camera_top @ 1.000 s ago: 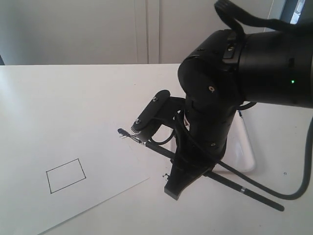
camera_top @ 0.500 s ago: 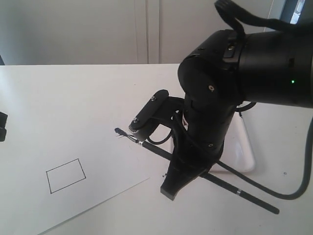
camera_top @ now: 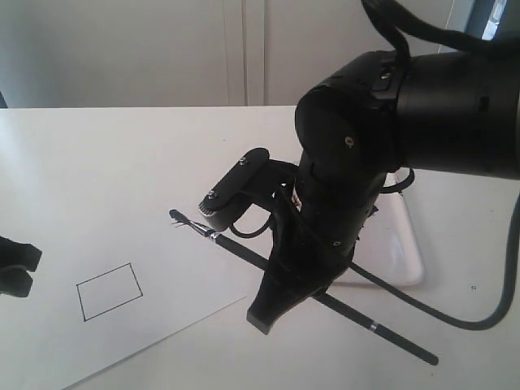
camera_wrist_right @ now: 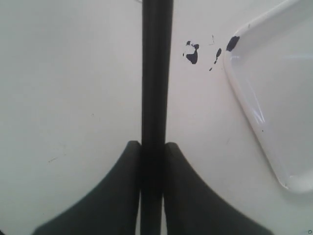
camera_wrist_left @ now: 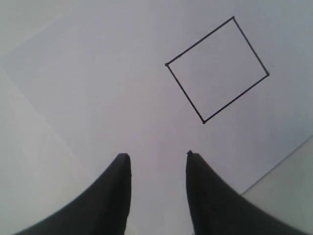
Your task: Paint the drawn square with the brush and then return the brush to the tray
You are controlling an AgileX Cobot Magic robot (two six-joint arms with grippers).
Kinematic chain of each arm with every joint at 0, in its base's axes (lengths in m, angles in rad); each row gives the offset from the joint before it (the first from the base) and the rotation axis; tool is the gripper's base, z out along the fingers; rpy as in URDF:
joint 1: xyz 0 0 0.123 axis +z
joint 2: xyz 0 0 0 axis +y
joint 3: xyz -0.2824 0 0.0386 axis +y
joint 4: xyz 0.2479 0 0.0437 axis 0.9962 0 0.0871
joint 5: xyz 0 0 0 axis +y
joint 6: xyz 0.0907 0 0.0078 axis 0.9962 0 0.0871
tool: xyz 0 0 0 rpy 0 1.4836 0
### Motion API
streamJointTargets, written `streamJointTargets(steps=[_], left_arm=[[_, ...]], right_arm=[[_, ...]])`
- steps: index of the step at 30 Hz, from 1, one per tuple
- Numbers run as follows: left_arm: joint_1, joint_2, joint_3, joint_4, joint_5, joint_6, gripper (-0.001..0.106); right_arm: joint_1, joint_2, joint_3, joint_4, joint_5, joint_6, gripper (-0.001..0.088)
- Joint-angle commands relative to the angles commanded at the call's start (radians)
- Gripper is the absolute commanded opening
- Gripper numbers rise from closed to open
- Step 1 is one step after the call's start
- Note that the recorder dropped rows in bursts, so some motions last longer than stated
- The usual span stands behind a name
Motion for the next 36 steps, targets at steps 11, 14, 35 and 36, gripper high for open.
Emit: streamJointTargets(steps=[11,14,35,36], left_arm=[[0.0,0.127,0.0,0.0,-0.023,0.011,0.043],[0.0,0.159,0.0,-0.008,-0.052,0.011,0.043],[0.0,0.266,0.0,-0.014,-0.07,0.0,0.043],[0.0,0.266,0.0,-0.014,-0.07,0.0,0.043]], right_arm=[[0.05,0.002,-0.06,0.096,-0.084,-0.052,0.0],[0.062,0.006,-0.06,0.096,-0.112,-0.046,0.0],[0.117,0.269,-0.223,0.037,0.02,0.003,0.0],[0.138,0.288,-0.248,-0.025,0.067,0.013,0.0]])
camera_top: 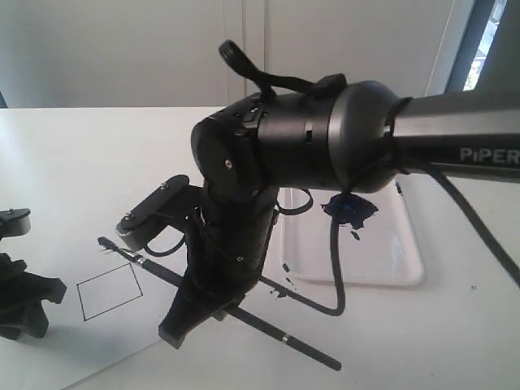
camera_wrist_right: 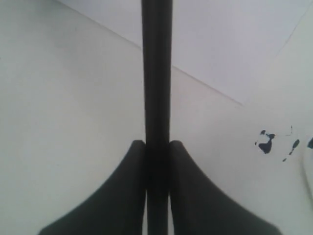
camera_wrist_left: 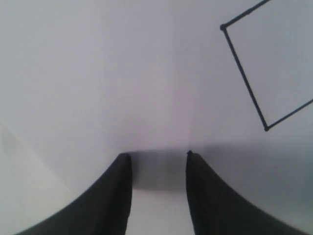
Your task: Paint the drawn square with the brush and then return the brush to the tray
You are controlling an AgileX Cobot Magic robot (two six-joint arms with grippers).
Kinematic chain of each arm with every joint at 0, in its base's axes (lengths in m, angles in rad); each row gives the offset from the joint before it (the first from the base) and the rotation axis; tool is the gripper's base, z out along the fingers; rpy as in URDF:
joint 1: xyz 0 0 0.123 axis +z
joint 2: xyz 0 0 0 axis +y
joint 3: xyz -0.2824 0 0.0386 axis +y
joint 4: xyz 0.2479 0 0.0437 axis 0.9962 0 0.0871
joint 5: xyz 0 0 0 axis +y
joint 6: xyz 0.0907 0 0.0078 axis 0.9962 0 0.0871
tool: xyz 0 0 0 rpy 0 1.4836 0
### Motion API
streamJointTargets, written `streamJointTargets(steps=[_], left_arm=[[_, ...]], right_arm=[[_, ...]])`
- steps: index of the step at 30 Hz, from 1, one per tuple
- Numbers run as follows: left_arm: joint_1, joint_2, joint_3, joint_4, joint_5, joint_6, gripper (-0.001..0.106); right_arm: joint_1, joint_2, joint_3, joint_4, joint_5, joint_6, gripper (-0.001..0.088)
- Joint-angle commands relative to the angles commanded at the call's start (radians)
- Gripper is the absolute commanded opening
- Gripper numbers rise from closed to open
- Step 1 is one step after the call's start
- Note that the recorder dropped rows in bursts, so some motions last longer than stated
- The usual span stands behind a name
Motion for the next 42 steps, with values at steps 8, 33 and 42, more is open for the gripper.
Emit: streamJointTargets(steps=[8,33,42], left_arm=[[0.0,0.0,0.0,0.0,0.006,0.0,0.043],[0.0,0.0,0.0,-0.006,0.006,-0.002,0.043],[0.0,0.0,0.0,-0.009,0.01,-0.002,0.043]], right_arm=[[0.092,0.118,-0.149,-0.208,0.148,0.049,0.0],[0.142,0.284,-0.334,-0.229,0.183,0.047,0.0],[0.142,0.292,-0.348,-0.236,0.183,0.047,0.0]])
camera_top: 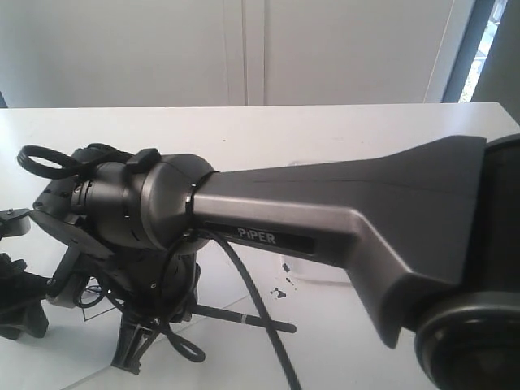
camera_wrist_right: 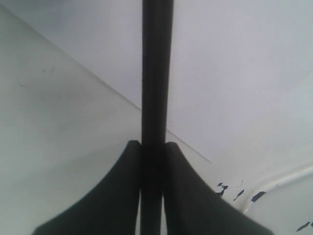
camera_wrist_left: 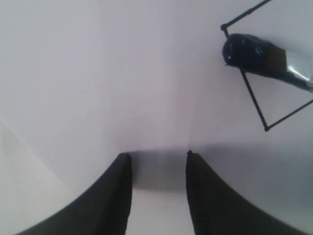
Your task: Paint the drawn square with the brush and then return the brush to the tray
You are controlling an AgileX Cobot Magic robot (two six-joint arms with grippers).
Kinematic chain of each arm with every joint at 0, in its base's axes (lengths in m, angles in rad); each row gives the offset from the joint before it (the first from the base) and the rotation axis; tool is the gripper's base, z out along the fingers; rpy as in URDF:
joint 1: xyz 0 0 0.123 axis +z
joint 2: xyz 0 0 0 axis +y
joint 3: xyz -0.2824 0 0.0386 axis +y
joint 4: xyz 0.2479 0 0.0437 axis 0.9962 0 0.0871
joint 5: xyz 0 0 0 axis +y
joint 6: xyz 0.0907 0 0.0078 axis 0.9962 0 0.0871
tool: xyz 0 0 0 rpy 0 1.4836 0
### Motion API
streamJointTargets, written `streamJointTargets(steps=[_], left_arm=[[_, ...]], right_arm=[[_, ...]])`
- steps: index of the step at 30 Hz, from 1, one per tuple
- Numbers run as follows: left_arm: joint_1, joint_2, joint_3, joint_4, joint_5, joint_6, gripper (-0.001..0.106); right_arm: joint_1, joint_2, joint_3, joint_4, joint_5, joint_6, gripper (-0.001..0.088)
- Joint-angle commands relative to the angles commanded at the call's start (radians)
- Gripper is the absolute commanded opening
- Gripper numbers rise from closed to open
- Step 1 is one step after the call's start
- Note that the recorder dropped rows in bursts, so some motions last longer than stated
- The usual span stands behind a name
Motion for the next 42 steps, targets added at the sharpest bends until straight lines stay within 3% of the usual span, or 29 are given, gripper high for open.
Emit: streamJointTargets(steps=[42], left_arm=[[0.0,0.0,0.0,0.0,-0.004,-0.007,0.043]], right_arm=[[0.0,0.02,0.005,-0.036,0.0,0.055,0.0]])
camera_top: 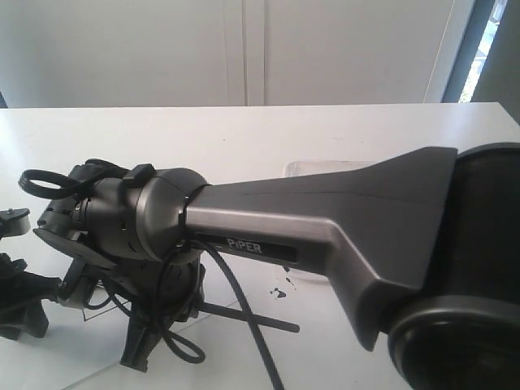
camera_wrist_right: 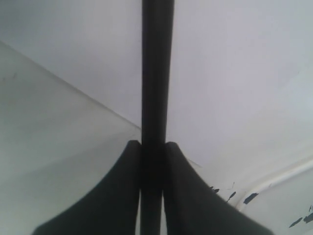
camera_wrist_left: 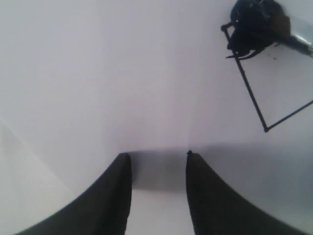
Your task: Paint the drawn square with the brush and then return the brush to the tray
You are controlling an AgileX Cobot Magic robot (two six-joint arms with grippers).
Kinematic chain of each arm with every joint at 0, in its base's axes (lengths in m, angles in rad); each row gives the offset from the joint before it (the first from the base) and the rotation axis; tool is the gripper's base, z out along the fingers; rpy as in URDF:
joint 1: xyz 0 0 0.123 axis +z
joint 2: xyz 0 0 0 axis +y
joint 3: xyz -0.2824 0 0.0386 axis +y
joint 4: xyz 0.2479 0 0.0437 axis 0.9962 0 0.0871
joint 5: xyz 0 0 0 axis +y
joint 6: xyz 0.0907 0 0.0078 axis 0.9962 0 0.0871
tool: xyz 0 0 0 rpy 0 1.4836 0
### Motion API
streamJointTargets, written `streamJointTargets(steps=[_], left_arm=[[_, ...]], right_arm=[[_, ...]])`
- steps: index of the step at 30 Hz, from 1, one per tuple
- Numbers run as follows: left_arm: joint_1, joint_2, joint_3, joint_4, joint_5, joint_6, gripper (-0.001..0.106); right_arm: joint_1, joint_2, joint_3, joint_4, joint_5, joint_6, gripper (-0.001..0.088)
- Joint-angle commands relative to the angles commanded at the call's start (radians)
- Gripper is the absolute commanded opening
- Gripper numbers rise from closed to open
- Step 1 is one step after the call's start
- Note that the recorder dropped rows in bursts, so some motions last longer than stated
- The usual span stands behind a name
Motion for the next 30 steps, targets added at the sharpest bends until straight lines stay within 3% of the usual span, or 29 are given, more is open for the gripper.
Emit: streamJointTargets(steps=[11,18,30], left_arm=[[0.0,0.0,0.0,0.0,0.0,0.0,0.043],[0.0,0.0,0.0,0.0,-0.002,-0.004,0.043],[0.0,0.0,0.0,0.0,0.002,-0.008,0.043]], right_arm=[[0.0,-0.032,0.004,0.059,0.0,0.007,0.0],[0.0,-0.042,0.101,0.046,0.0,0.025,0.0],[-0.002,-0.042,0.104,0.016,0.0,0.083,0.0]])
